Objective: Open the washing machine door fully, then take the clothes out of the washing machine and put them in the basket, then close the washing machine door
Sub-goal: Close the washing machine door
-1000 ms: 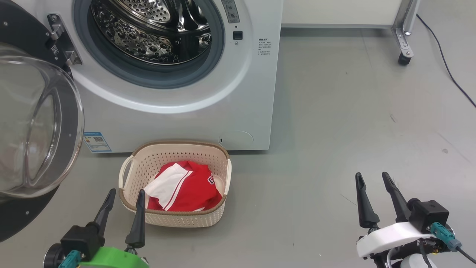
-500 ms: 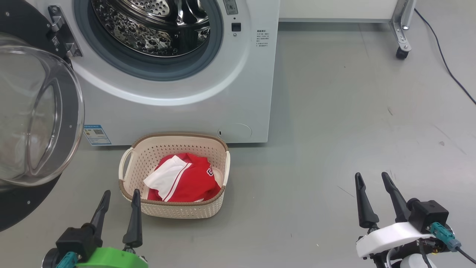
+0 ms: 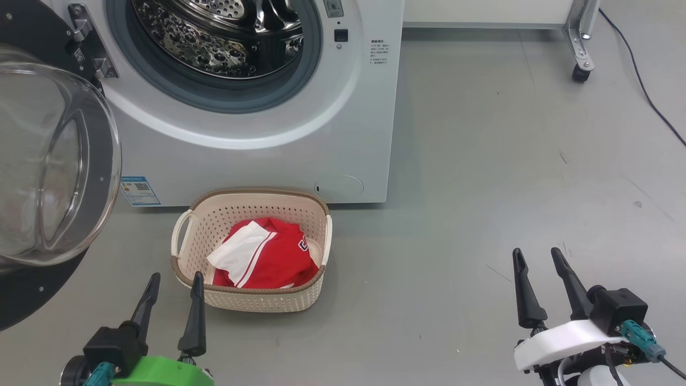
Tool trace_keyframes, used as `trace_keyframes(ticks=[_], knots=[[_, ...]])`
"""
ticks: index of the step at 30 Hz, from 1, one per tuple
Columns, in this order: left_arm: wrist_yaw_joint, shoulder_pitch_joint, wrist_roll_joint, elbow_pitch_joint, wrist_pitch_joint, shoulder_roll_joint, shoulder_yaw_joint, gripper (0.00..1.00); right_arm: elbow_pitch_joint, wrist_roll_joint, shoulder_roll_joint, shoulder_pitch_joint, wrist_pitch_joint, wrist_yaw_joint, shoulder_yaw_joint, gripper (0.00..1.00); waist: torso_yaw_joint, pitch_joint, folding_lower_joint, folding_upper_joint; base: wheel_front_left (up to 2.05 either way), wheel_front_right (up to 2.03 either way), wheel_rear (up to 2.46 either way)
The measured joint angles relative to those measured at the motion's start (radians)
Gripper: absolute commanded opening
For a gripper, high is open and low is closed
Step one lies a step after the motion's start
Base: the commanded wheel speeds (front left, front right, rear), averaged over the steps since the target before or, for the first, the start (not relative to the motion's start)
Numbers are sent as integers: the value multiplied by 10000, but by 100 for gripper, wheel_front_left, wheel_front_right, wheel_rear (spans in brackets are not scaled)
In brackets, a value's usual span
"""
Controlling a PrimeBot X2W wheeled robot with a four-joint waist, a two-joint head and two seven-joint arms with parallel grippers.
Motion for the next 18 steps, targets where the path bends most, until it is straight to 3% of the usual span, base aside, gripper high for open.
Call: trace_keyframes(ticks=[18], knots=[[0,0,0,-4,0,0,4,100,4,0,0,-2,0,0,-6,100,35,-39,0,0,0,0,0]])
